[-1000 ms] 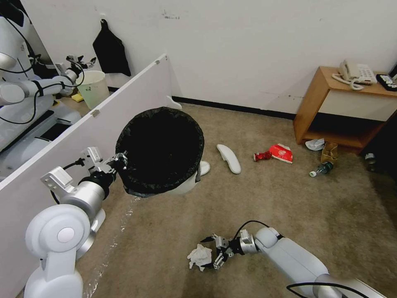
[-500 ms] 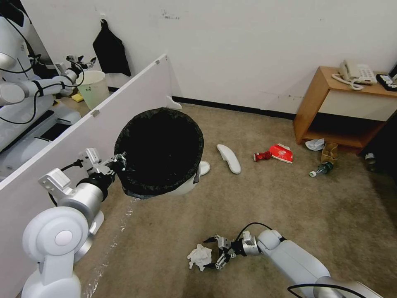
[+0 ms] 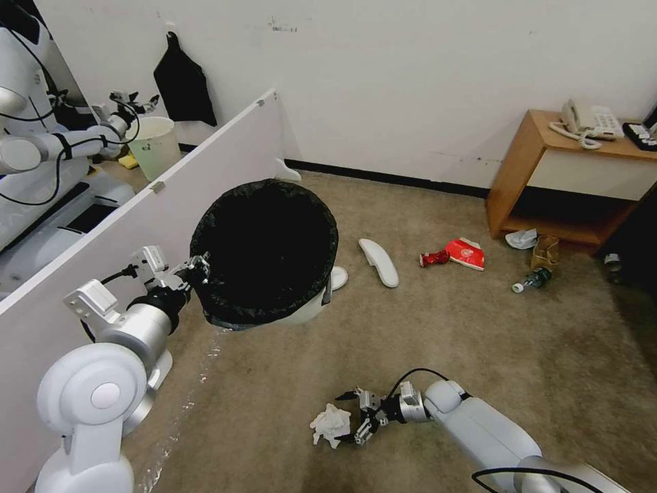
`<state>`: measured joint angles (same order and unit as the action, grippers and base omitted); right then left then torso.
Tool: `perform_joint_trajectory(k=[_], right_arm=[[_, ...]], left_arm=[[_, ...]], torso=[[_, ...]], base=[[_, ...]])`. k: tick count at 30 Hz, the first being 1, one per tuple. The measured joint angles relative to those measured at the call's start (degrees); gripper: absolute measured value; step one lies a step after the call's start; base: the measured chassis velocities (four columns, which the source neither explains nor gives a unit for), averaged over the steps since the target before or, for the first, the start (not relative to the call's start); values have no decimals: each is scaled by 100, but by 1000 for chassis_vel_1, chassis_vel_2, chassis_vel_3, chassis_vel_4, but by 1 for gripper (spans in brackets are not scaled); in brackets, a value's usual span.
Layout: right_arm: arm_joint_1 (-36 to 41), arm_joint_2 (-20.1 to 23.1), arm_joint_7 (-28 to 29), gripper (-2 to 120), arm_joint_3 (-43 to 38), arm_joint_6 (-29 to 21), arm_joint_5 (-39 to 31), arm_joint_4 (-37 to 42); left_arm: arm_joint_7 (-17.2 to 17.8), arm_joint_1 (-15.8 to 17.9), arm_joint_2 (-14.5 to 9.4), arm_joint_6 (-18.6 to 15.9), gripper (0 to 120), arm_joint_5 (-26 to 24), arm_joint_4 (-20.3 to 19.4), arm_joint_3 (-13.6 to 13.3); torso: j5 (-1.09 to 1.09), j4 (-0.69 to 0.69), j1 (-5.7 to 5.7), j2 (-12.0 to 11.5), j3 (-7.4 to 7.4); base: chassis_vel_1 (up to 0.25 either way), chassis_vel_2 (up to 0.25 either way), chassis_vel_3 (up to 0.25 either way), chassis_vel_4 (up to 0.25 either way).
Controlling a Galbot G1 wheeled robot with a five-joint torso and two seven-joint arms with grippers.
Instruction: Pick up the trash bin, then pick up the garbage from the floor and place it into the trash bin.
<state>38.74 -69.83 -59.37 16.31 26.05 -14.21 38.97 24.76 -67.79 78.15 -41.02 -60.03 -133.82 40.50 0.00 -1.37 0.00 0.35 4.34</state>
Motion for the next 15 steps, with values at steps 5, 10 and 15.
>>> perform_joint_trajectory(k=[5,10,15], right_arm=[[10,-22,12,100,-9,-3,26,-33],[12,-52,52,100,-14,-6,59,-61],[11,-98,77,100,-5,-9,72,-85]], left_arm=[[1,-27,-2,0,4,0,-18,3],[1,-52,0,0,4,3,-35,7],[1,-69,4,3,4,6,-65,16]], torso=[[0,0,0,0,0],[0,0,0,0,0],[0,0,0,0,0]], base=[[0,0,0,0],[0,0,0,0],[0,0,0,0]])
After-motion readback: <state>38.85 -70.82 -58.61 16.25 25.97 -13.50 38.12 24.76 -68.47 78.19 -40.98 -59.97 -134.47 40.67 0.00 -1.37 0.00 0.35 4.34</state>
